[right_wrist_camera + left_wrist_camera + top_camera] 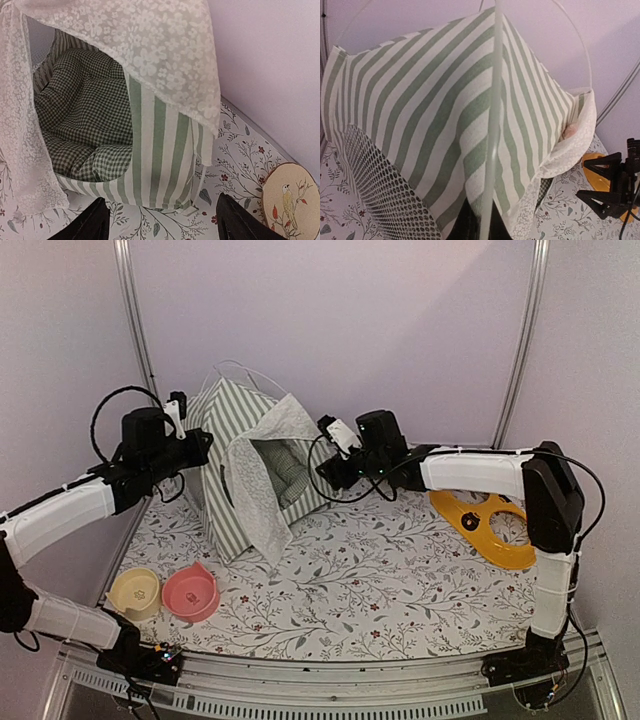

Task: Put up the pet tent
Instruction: Adjust the tent flap on the tent fabric.

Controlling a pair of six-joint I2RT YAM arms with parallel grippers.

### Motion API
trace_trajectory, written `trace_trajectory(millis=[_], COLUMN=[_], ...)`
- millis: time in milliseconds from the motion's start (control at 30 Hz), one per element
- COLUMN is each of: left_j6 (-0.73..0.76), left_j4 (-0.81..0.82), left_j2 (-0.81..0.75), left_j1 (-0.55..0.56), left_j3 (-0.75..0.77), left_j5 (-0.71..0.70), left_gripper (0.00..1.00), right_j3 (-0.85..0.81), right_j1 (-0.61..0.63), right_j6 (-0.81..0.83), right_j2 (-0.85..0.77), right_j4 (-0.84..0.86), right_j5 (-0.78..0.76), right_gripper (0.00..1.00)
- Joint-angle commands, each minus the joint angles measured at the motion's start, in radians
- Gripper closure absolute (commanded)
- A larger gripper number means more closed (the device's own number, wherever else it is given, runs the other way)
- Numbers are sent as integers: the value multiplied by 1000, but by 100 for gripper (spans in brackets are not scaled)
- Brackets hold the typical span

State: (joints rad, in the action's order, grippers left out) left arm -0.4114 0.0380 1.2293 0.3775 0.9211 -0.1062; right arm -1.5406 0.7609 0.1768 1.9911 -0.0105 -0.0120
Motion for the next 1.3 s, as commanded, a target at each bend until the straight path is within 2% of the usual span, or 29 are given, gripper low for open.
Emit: trace_trajectory(millis=[0, 100, 200, 300, 400, 467, 600, 667, 833, 1033, 1267], left_j6=[-7, -2, 2, 12, 16, 16, 14, 11, 6, -14, -22], left_j4=[11, 0, -10, -22, -20, -17, -9, -6, 4, 16, 69], left_j2=[13, 14, 18, 24, 30, 39, 51, 51, 55, 66, 114], left_j1=[-22, -26, -33, -41, -50, -54, -59, -61, -63, -73, -98], left_j3=[41, 53, 65, 77, 80, 84, 90, 91, 90, 87, 108], left_j5=[4, 7, 9, 13, 18, 26, 37, 39, 31, -50, -59], left_gripper=[100, 100, 100, 100, 100, 100, 100, 100, 100, 100, 100], right_j3=[-70, -114, -162, -134, -99, -93, -117, -114, -97, 18, 149], right_j1=[11, 11, 16, 24, 42, 54, 68, 73, 92, 166, 239], right_j6=[97, 147, 200, 226, 250, 286, 339, 353, 355, 350, 218], right_j2=[78, 149, 211, 198, 179, 180, 205, 207, 183, 28, -152], right_j4=[227, 340, 416, 504, 580, 611, 609, 609, 602, 593, 422], right_j5=[-148, -245, -343, -356, -365, -358, -321, -308, -273, -295, -239], right_gripper=[24, 28, 37, 46, 60, 74, 95, 100, 100, 100, 100])
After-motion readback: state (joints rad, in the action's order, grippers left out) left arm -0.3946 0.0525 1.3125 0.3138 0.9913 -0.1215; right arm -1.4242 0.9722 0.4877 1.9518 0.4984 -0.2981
